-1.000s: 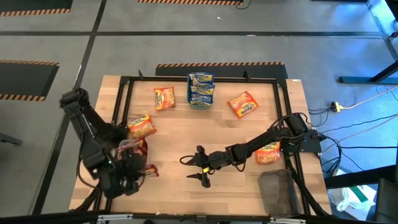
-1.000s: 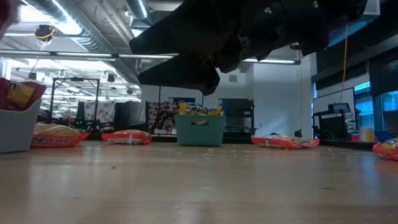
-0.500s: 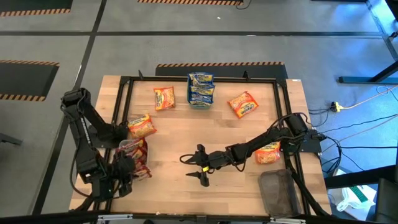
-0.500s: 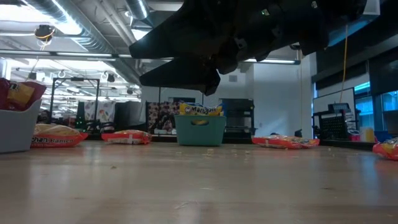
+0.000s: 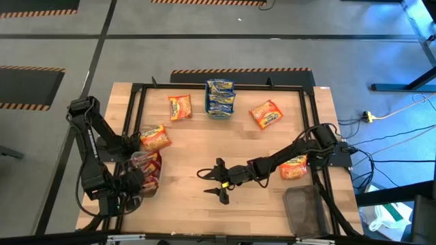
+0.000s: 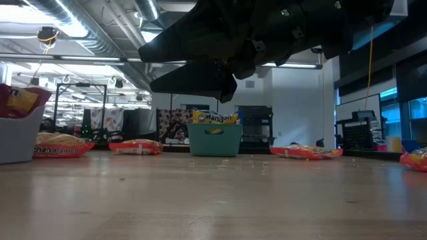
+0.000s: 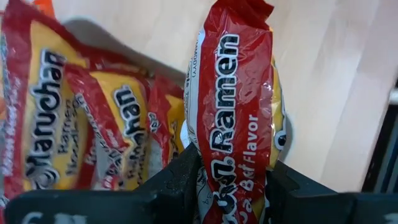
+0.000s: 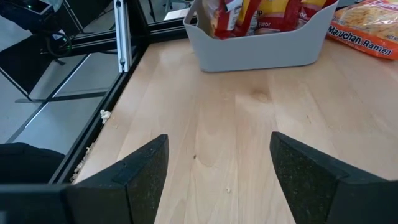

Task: Sort Maruchan noodles
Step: Put the red noodle pack into the gray bin

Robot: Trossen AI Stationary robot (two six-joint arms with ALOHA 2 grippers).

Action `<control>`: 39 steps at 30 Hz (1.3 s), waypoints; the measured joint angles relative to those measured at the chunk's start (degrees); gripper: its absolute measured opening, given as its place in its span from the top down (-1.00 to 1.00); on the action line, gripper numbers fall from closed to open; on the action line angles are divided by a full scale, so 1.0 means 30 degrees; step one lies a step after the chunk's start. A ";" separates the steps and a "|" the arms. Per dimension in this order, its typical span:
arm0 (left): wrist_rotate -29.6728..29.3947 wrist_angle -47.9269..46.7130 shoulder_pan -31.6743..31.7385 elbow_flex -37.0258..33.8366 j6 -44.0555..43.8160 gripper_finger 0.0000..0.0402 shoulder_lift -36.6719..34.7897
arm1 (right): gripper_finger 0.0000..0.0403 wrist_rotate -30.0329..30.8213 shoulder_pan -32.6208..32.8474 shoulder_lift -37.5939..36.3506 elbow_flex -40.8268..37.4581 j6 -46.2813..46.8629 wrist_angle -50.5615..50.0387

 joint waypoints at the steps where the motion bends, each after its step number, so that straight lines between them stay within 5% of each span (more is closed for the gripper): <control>1: 0.0331 0.0010 -0.0008 0.0000 0.0288 0.50 0.0000 | -0.31 0.0000 0.0000 0.0000 0.0000 -0.0004 -0.0004; 39: 0.1096 0.0909 -0.0034 0.0040 0.1179 0.39 0.4356 | -0.31 -0.0038 -0.0005 0.0008 -0.0003 -0.0033 -0.0040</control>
